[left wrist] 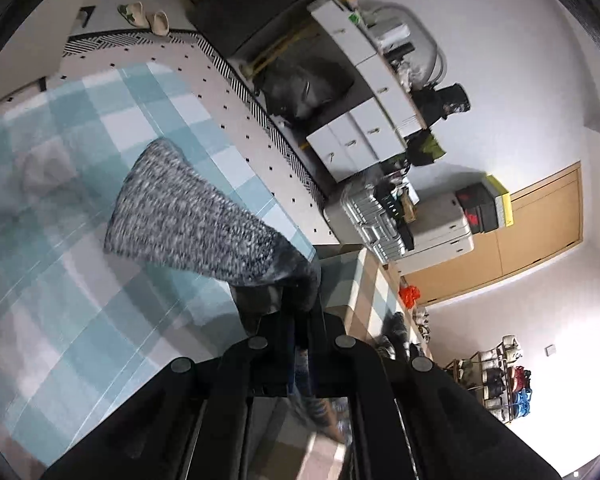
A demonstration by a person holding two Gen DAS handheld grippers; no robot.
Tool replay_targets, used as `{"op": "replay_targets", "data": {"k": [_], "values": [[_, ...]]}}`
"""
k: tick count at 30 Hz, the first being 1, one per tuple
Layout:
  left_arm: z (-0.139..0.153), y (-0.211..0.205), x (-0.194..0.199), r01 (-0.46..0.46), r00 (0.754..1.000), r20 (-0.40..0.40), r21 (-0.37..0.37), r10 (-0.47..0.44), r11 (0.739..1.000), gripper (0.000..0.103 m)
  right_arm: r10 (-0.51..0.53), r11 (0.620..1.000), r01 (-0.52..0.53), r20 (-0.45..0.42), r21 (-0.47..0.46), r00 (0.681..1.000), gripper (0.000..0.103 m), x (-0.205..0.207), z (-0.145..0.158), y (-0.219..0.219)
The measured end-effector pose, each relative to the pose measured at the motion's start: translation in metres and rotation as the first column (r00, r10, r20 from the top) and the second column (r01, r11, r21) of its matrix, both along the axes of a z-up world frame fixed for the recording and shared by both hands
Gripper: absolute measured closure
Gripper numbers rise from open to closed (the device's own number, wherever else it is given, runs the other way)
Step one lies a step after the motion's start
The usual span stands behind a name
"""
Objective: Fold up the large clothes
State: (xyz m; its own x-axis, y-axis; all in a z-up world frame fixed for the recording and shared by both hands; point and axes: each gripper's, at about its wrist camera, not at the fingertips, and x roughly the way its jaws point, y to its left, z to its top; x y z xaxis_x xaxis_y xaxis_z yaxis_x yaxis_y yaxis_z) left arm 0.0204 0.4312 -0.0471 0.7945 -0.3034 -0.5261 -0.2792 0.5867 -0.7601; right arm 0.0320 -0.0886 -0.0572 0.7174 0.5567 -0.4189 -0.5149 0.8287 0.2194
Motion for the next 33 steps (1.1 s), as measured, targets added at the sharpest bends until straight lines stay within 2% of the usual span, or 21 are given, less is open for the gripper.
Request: {"op": "replay_targets", "data": {"k": [5,9,12,15,17,21,23,25,27,29,30,33], "values": [[-0.007,-0.011,-0.002,-0.022,1.0,-0.006,0.019,0.022,1.0,0.103,0.083,0.995,-0.08,0.038,-0.064,0.996,0.0,-0.005,0.021,0.039],[-0.012,-0.013,-0.024,-0.075,0.997,0.028,0.025,0.074,0.997,0.103,0.13,0.991,-0.127,0.078,-0.031,0.989,0.0,-0.011,0.042,0.064],[-0.007,-0.015,-0.027,-0.093,0.995,0.029,0.054,0.091,0.994,0.103,0.139,0.99,-0.141,0.076,0.016,0.987,0.0,-0.014,0.046,0.066],[0.013,-0.018,-0.022,-0.101,0.993,0.074,0.056,0.097,0.993,0.103,0.131,0.991,-0.133,0.061,0.034,0.99,0.0,-0.017,0.04,0.056],[0.04,-0.032,-0.011,-0.105,0.988,0.124,0.125,0.089,0.987,0.103,0.093,0.995,-0.095,0.044,0.041,0.995,0.0,-0.017,0.034,0.043],[0.089,-0.077,0.012,-0.049,0.979,0.206,0.225,0.002,0.973,0.103,0.033,0.994,-0.031,-0.013,0.106,0.999,0.0,-0.015,0.023,0.011],[0.122,-0.115,0.032,0.01,0.97,0.229,0.313,-0.086,0.95,0.103,0.001,0.991,0.003,-0.025,0.133,1.0,0.0,-0.015,0.017,-0.005],[0.155,-0.173,0.053,0.095,0.948,0.239,0.42,-0.211,0.903,0.103,-0.036,0.986,0.041,-0.035,0.162,0.999,0.0,-0.014,0.011,-0.023],[0.17,-0.227,0.066,0.152,0.926,0.235,0.483,-0.295,0.862,0.103,-0.064,0.978,0.076,-0.066,0.195,0.996,0.0,-0.013,0.006,-0.038],[0.181,-0.268,0.08,0.227,0.904,0.208,0.508,-0.374,0.831,0.103,-0.089,0.966,0.102,-0.065,0.237,0.994,0.0,-0.016,0.008,-0.053],[0.183,-0.3,0.09,0.273,0.889,0.182,0.527,-0.42,0.805,0.103,-0.109,0.959,0.12,-0.055,0.256,0.993,0.0,-0.019,0.01,-0.06],[0.172,-0.361,0.116,0.387,0.845,0.121,0.536,-0.522,0.75,0.103,-0.138,0.937,0.141,-0.032,0.32,0.99,0.0,-0.028,0.017,-0.081]]}}
